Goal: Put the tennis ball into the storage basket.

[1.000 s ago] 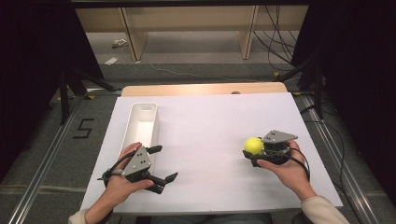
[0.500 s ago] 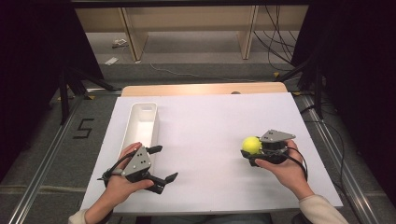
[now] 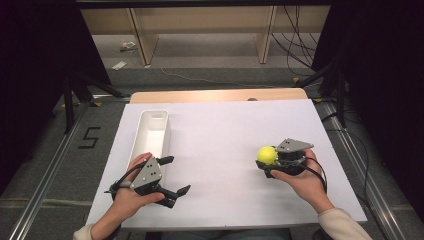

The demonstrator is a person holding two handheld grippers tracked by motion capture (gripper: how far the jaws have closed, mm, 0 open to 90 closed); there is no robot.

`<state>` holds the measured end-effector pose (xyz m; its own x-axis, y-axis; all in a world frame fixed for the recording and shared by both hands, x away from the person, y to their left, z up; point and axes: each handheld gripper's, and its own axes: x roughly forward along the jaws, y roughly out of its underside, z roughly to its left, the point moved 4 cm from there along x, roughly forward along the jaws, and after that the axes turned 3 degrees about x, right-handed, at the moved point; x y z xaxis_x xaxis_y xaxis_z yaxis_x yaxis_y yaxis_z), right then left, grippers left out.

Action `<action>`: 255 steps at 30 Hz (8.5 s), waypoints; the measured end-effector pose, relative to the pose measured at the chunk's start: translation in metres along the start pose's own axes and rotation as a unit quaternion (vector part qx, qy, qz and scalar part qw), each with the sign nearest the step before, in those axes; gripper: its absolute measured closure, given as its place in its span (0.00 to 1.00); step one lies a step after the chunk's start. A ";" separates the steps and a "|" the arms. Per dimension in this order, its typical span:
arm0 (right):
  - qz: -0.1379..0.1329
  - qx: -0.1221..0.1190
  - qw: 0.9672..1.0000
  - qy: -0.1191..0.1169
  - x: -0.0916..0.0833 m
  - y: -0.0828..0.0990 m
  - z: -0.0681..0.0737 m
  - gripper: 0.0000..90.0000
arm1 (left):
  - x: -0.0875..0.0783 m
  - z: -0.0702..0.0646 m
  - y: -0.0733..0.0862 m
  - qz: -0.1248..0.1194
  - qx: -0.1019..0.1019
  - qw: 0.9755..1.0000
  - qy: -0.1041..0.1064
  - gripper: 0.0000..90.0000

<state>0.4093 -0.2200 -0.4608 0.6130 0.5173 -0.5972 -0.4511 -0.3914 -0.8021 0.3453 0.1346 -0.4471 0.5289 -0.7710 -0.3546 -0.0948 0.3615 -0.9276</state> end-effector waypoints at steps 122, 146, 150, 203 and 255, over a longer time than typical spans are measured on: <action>-0.008 0.006 0.999 -0.034 0.038 -0.028 0.025 0.30 | -0.002 -0.001 -0.004 -0.014 -0.010 1.000 0.009 0.00; -0.015 -0.004 0.999 -0.042 0.049 -0.039 0.037 0.30 | -0.002 -0.001 -0.005 -0.015 -0.009 1.000 0.010 0.00; -0.016 -0.003 0.999 -0.044 0.050 -0.041 0.039 0.30 | -0.002 -0.001 -0.005 -0.016 -0.010 1.000 0.010 0.00; -0.021 -0.006 0.998 -0.056 0.065 -0.055 0.051 0.30 | -0.002 -0.002 -0.004 -0.014 -0.008 1.000 0.013 0.00; -0.024 -0.005 0.997 -0.067 0.076 -0.065 0.061 0.30 | -0.002 -0.002 -0.004 -0.013 -0.009 1.000 0.013 0.00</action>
<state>0.4457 -0.1084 -0.4545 0.5420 0.6325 -0.5534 -0.4161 -0.3701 -0.8306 0.3427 0.1338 -0.4429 0.5091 -0.7938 -0.3328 -0.0967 0.3315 -0.9385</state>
